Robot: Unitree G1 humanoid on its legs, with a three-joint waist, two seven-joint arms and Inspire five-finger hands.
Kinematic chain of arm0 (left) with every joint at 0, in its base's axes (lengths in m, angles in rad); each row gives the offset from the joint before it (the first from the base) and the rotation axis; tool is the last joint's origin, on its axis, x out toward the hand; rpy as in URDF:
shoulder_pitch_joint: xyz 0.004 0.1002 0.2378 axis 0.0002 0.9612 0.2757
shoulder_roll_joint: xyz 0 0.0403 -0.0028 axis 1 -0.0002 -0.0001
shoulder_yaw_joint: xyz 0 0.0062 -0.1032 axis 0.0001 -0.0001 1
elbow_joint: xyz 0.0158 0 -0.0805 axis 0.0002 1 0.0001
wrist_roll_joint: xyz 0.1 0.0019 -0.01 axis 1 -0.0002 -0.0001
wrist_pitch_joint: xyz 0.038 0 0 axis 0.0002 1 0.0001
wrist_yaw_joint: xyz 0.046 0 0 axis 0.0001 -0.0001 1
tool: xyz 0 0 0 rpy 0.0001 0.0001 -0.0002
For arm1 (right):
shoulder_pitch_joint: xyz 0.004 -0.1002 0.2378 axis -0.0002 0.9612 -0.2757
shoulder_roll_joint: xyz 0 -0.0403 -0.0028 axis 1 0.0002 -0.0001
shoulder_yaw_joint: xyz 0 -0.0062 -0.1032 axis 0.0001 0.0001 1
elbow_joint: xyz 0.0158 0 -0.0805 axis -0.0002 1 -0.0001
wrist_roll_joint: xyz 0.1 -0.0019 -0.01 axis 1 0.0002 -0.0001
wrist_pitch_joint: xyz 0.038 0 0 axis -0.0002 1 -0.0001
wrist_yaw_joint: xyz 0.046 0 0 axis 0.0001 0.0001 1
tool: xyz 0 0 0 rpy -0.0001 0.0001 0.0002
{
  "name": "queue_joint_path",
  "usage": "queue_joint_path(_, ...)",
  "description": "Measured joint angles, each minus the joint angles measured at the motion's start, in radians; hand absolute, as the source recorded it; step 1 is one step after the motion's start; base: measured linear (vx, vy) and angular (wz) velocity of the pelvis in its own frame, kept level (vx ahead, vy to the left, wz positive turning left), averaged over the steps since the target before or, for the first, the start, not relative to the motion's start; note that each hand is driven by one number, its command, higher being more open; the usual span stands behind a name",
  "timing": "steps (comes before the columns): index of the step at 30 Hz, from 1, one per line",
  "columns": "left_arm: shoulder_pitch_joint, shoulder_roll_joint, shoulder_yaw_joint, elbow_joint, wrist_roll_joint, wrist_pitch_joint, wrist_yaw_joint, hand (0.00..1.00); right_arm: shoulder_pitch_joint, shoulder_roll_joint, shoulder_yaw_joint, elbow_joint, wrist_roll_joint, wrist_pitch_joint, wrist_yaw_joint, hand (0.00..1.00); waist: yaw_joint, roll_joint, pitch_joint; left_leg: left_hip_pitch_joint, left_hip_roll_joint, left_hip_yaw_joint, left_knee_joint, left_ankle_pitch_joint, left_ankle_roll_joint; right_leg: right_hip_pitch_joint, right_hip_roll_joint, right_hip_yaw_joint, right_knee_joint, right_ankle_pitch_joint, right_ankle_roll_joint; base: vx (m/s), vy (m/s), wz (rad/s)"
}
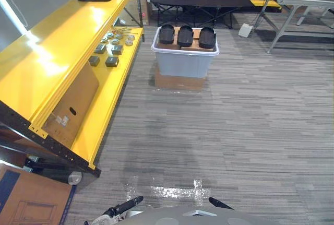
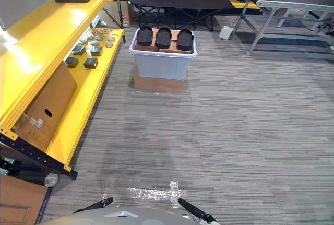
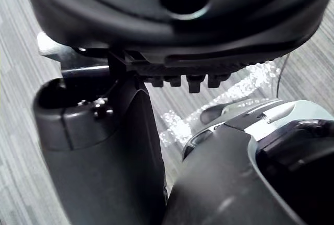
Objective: Walk over and take three plastic housings, then place them on the shelf
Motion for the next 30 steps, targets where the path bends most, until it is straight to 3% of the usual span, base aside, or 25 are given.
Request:
queue_joint_path(4,-0.009,0.008,-0.031,-0.061,-0.005,-0.046,-0.009,1.0,-0.025,0.013,0.021,-0.048,-0.027,-0.049,0.0,1.0,0.0,-0.012,0.005,-0.001,-0.006,0.002,-0.031,0.02,-0.012,-0.017,-0.003,-0.001,-0.002,0.005,0.008,-0.01,0.012,-0.02)
queue_joint_path(7,-0.011,0.006,-0.078,-0.182,-0.026,-0.07,-0.017,1.0,-0.075,0.015,0.07,-0.137,-0.029,-0.1,0.016,1.0,-0.001,-0.015,0.008,-0.006,-0.01,0.003,-0.064,0.048,-0.006,-0.038,-0.004,0.0,-0.002,0.012,0.017,-0.07,0.007,0.01)
queue_joint_path(12,-0.044,-0.014,-0.117,-0.227,-0.049,-0.089,-0.008,1.0,-0.135,0.015,0.095,-0.19,-0.025,-0.152,0.034,1.0,-0.001,-0.021,0.01,-0.007,-0.011,0.005,-0.072,0.06,0.005,-0.043,-0.003,0.0,-0.005,0.019,0.012,-0.07,0.004,-0.01)
queue_joint_path(18,-0.027,-0.027,-0.129,-0.231,-0.141,-0.115,0.055,1.0,-0.102,0.021,0.12,-0.196,-0.007,-0.151,0.056,1.0,-0.001,-0.023,0.012,-0.015,-0.012,0.008,-0.075,0.06,0.005,-0.041,-0.001,-0.004,-0.026,0.029,0.011,-0.02,0.002,-0.01)
queue_joint_path(28,0.043,-0.037,-0.129,-0.316,-0.109,-0.114,0.096,1.0,-0.054,0.057,0.129,-0.241,0.067,-0.152,0.031,1.0,-0.001,-0.027,0.014,-0.017,-0.014,0.012,-0.071,0.055,0.0,-0.045,-0.005,0.001,-0.025,0.032,0.013,-0.01,0.002,-0.01)
queue_joint_path(30,0.04,-0.031,-0.121,-0.316,-0.106,-0.112,0.093,1.0,-0.056,0.058,0.156,-0.258,0.062,-0.153,0.013,1.0,0.001,-0.037,0.027,-0.062,-0.01,0.02,0.0,0.012,0.02,-0.102,-0.023,0.005,0.067,0.001,0.017,-0.06,0.015,-0.1)
